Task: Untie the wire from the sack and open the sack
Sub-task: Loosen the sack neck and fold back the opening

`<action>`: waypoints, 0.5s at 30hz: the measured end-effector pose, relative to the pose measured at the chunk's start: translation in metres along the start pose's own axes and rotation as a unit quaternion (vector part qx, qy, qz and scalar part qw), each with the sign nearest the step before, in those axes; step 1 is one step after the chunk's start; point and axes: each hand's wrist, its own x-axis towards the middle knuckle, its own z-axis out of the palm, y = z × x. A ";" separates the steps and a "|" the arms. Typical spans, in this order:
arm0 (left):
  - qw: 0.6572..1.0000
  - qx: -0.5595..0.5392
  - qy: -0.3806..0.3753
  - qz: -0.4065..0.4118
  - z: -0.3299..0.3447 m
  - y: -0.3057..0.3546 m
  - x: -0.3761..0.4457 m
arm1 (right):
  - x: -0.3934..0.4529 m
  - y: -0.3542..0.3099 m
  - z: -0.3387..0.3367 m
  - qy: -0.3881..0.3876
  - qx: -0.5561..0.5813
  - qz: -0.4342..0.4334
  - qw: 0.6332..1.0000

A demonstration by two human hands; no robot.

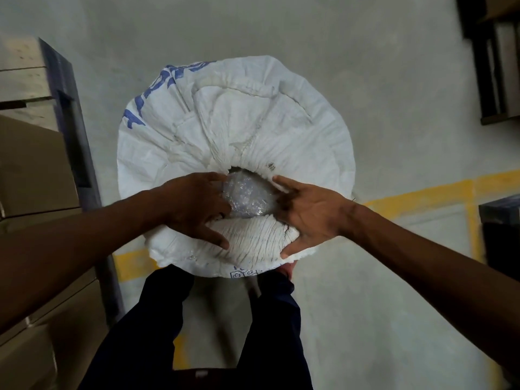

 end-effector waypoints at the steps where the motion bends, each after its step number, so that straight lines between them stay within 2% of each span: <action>1: 1.000 -0.012 -0.006 -0.018 -0.001 0.001 -0.003 | -0.002 0.000 0.001 -0.007 0.035 0.014 0.999; 3: 0.998 -0.019 -0.016 -0.053 -0.005 0.002 -0.008 | -0.007 0.000 -0.002 -0.004 0.094 0.060 0.994; 5: 0.996 -0.005 -0.011 -0.090 -0.006 0.002 -0.015 | -0.011 -0.001 -0.004 0.029 0.107 0.107 0.988; 11: 0.974 -0.009 0.148 -0.169 0.001 0.003 -0.042 | -0.017 -0.009 0.002 0.112 0.080 0.214 0.967; 15: 0.956 -0.031 0.169 -0.238 0.005 0.008 -0.046 | -0.015 -0.021 0.009 0.204 0.151 0.294 0.922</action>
